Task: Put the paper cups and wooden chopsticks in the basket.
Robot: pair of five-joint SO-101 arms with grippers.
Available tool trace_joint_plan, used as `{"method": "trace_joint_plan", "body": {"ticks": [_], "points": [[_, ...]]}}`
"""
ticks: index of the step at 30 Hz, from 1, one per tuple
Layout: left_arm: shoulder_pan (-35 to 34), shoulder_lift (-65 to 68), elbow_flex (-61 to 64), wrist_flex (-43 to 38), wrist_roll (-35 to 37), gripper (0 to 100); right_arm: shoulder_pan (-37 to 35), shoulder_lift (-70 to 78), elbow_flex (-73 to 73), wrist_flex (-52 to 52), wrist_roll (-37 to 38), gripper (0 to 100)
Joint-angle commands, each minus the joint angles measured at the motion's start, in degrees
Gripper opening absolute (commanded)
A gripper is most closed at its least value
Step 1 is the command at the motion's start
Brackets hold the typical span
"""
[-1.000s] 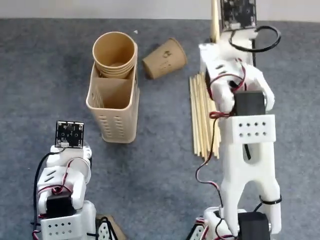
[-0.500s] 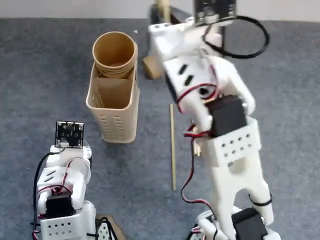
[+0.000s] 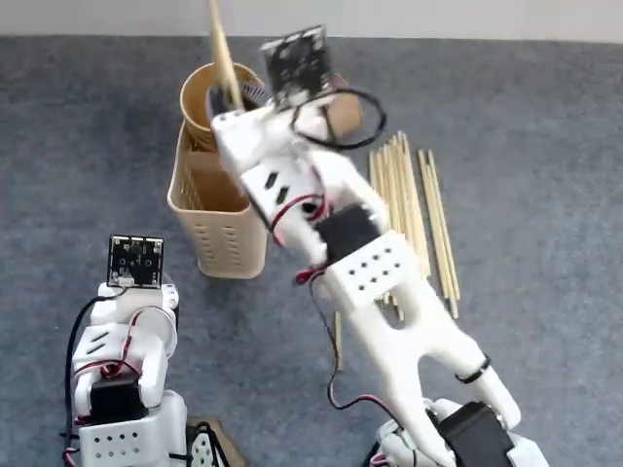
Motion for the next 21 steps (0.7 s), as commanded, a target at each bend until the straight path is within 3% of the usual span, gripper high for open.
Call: {"method": "trace_joint_plan", "body": {"ticks": [1, 9, 12, 17, 21], "points": [[-0.48, -0.13, -0.13, -1.14, 0.44, 6, -2.07, -0.31, 4.26, -4.35, -0.53, 0.4], [-0.48, -0.13, -0.13, -1.14, 0.44, 6, -1.27, -0.84, 11.74, -5.58, 2.02, 2.2], [-0.4, -0.13, -0.13, -1.14, 0.44, 6, -1.27, -2.68, 15.08, -5.05, 8.0, 11.4], [-0.4, -0.13, -0.13, -1.14, 0.44, 6, -1.1, -9.63, 16.75, 4.79, 16.18, 29.3], [-0.4, -0.13, -0.13, -1.14, 0.44, 6, 0.48, -16.22, 13.85, 10.86, 19.16, 30.9]]}}
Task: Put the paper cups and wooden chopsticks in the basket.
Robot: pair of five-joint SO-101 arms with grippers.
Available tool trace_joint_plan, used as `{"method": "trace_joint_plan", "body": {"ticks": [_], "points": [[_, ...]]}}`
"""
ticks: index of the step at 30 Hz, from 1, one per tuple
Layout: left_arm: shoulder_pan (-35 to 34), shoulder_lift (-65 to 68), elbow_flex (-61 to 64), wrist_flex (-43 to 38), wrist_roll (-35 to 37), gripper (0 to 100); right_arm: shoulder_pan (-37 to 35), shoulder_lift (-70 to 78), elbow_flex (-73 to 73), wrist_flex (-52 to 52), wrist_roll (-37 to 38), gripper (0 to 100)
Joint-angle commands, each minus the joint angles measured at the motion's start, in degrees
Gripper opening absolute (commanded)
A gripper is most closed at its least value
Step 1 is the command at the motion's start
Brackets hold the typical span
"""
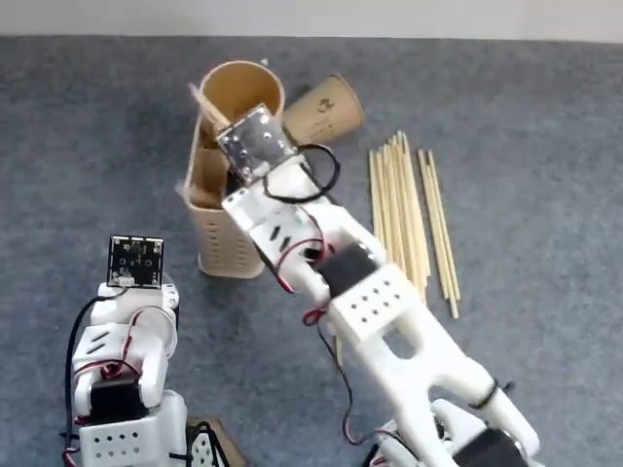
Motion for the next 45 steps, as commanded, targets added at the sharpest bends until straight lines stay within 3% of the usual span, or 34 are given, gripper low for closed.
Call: {"method": "trace_joint_plan", "body": {"ticks": [1, 9, 15, 17, 27, 37, 45], "points": [[-0.4, -0.13, -0.13, -1.14, 0.44, 6, 2.59, -7.78, -4.0, 4.88, 1.93, 30.9], [-0.4, -0.13, -0.04, -1.14, 0.44, 6, 12.62, -13.41, -6.55, 10.86, 1.93, 30.9], [-0.4, -0.13, -0.04, -1.14, 0.44, 6, 27.3, -7.69, 4.62, 12.88, 2.11, 30.9], [-0.4, -0.13, -0.04, -1.14, 0.44, 6, 29.14, -5.49, 7.08, 12.88, 2.2, 30.9], [-0.4, -0.13, -0.04, -1.14, 0.44, 6, 18.68, -3.3, 14.55, 12.18, 10.99, 30.9], [-0.4, -0.13, -0.04, -1.14, 0.44, 6, 15.08, -3.21, 17.19, 10.59, 16.62, 31.0], [-0.4, -0.13, -0.04, -1.14, 0.44, 6, 9.89, -2.86, 17.19, 14.99, 24.53, 31.0]]}}
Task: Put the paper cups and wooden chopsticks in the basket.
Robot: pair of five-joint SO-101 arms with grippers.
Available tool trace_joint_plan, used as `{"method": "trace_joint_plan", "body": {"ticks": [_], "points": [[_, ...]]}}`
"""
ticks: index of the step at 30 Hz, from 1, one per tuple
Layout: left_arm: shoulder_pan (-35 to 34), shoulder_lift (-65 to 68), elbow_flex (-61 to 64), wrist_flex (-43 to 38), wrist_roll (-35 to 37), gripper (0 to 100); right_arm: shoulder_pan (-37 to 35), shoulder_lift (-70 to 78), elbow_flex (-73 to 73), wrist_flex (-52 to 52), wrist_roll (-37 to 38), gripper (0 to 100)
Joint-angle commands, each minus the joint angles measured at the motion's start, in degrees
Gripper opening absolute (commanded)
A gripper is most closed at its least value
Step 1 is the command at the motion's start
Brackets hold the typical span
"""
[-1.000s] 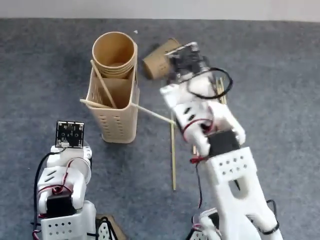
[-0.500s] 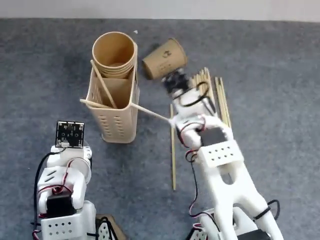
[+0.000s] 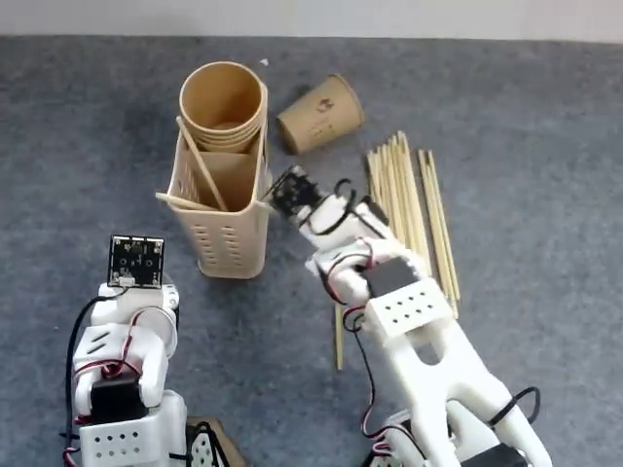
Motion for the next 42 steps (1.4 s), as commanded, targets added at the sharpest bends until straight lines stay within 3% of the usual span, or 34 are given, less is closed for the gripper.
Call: {"method": "trace_joint_plan", "body": {"ticks": [1, 6, 10, 16, 27, 37, 42], "points": [[-0.4, -0.13, -0.4, -1.14, 0.44, 6, -1.45, 0.4, -0.4, 0.22, 1.93, 31.0], [-0.4, -0.13, -0.4, -1.14, 0.44, 6, -1.27, 0.92, -0.31, -8.84, 1.67, 31.0], [-0.4, -0.13, -0.4, -1.14, 0.44, 6, -1.27, 5.85, -1.27, -9.45, 1.67, 28.7], [-0.4, -0.13, -0.4, -1.14, 0.44, 6, -1.01, 12.35, -7.16, -9.27, 1.85, 0.2], [-0.4, -0.13, -0.4, -1.14, 0.44, 6, 9.89, -0.4, -10.42, -7.16, 0.88, 0.5], [-0.4, -0.13, -0.4, -1.14, 0.44, 6, 10.15, -6.73, -21.85, -5.05, -20.04, 0.5], [-0.4, -0.13, -0.4, -1.14, 0.44, 6, 10.07, -6.46, -27.38, -5.05, -23.03, 0.5]]}}
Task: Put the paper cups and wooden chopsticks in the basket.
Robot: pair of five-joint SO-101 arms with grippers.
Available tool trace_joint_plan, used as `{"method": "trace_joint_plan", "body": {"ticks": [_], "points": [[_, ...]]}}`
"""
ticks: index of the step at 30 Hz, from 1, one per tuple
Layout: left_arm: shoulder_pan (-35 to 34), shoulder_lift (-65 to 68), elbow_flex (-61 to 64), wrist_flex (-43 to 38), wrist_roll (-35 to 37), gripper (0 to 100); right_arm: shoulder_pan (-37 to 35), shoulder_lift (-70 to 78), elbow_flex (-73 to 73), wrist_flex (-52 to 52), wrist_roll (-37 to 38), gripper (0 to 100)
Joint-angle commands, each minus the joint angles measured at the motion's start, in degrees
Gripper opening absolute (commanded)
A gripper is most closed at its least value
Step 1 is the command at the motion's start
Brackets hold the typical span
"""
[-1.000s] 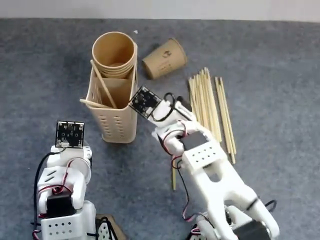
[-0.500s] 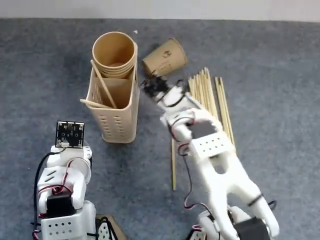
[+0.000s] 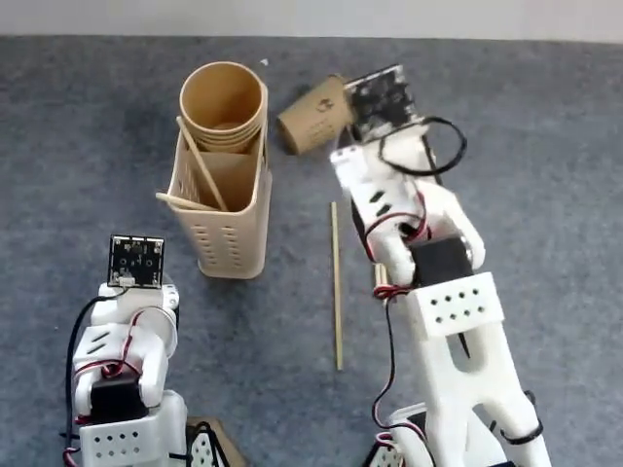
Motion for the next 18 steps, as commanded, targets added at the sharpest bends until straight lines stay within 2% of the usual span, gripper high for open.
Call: {"method": "trace_joint_plan", "body": {"ticks": [1, 7, 13, 18], "points": [[-0.4, -0.13, -0.4, -1.14, 0.44, 6, 0.84, -1.89, -4.97, 0.4, -0.62, 0.9], [-0.4, -0.13, -0.4, -1.14, 0.44, 6, 10.68, 3.21, -5.32, 11.82, 3.78, 1.1], [-0.31, -0.04, -0.4, -1.14, 0.44, 6, 18.24, 22.9, -5.32, 18.77, 12.84, 1.5], [-0.31, -0.04, 0.13, -1.14, 0.44, 6, 20.88, 39.69, -10.68, 18.15, 13.19, 14.4]]}}
